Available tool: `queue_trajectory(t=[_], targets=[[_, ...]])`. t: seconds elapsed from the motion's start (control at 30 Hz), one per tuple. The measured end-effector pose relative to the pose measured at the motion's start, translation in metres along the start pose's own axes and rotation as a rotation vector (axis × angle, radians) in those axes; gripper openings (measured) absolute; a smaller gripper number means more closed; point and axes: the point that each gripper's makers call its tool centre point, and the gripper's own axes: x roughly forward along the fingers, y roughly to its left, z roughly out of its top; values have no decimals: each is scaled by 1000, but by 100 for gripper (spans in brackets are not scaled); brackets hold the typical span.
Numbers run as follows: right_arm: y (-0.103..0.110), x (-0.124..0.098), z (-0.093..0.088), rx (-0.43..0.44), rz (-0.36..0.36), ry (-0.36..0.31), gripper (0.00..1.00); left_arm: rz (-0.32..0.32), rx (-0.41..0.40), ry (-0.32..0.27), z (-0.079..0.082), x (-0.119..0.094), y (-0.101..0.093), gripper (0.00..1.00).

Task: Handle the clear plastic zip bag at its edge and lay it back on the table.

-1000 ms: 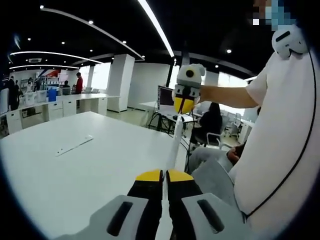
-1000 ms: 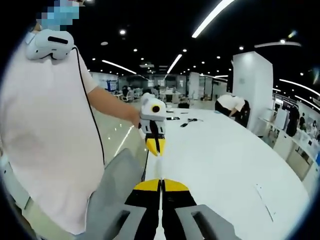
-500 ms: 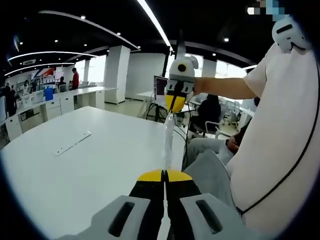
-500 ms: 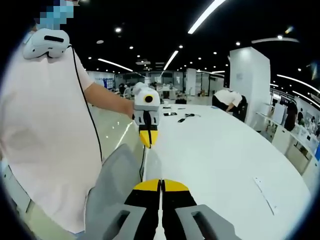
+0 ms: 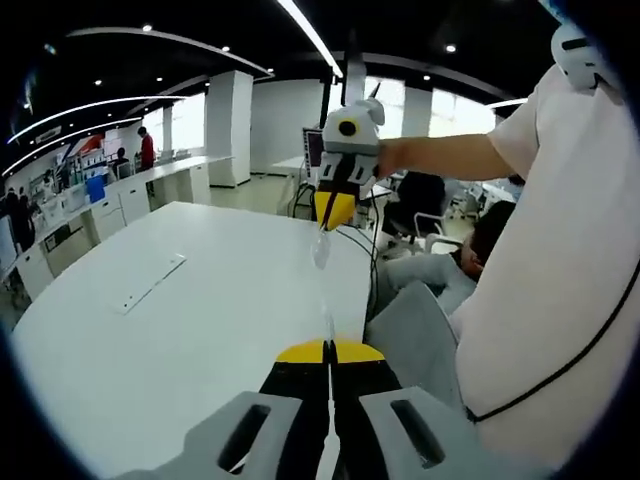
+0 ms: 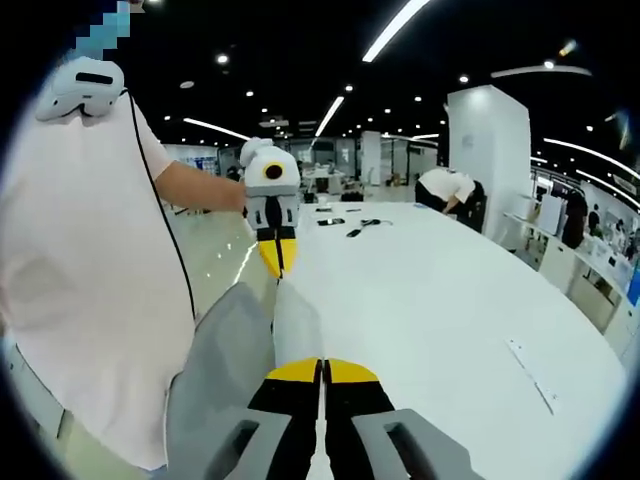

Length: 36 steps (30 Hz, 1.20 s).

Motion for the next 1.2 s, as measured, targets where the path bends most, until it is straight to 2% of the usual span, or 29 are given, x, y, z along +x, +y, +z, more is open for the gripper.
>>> queue_trajectory(t=[0.13,0.43,0.6,0.9,1.2], targets=[[1,3,-2,14,0,6,0,9,20,5,1,1,0,0],[3,15,7,-28,-6,8,13,18,73,40,-3,5,-3,0],[8,25,21,-82,-5,5,14,26,83,45,-2,6,-3,0],[31,56,42,-152,41,3,13,31,128,63,2,9,-2,0],[39,77,41,-187,70,40,10,29,165,77,4,12,-7,0]])
